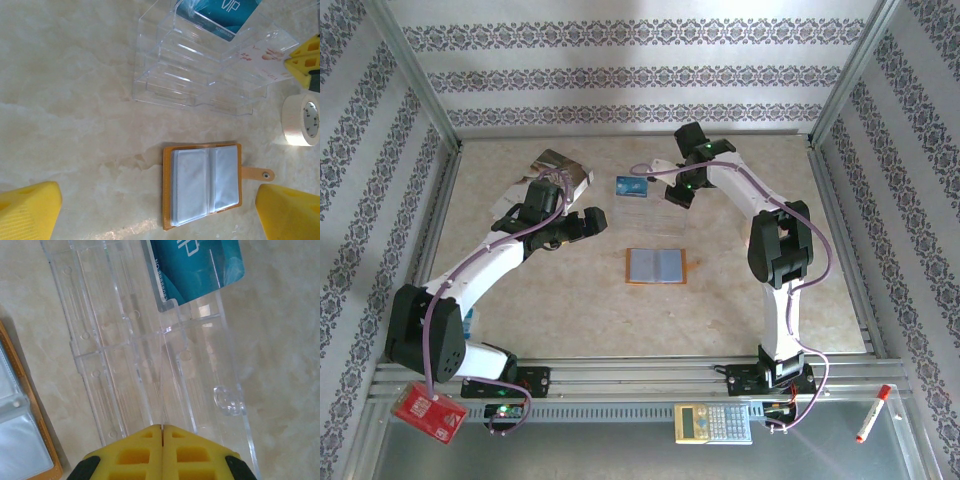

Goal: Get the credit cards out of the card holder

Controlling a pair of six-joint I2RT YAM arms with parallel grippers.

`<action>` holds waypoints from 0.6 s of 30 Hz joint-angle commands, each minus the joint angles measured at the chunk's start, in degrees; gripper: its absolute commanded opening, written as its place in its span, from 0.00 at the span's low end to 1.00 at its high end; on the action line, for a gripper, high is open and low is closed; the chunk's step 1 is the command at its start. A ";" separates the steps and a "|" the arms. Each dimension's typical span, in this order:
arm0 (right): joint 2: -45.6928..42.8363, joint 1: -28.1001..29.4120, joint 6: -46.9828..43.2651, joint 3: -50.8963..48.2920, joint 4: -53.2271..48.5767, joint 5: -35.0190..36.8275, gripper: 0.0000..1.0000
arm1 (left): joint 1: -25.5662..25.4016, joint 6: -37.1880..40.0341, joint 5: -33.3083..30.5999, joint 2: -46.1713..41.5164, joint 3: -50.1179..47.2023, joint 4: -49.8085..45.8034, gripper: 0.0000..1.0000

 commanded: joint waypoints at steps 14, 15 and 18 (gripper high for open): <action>-0.04 0.53 -4.16 5.25 -4.99 -0.30 0.00 | 1.17 -0.70 1.08 0.10 -1.22 -0.15 1.00; -0.04 0.62 -4.26 5.52 -5.32 -0.74 0.00 | 1.18 -0.74 1.20 0.08 -1.06 -0.15 1.00; -0.16 0.71 -4.55 4.92 -4.98 -1.02 0.00 | 1.17 -0.70 1.28 0.18 -0.77 -0.21 1.00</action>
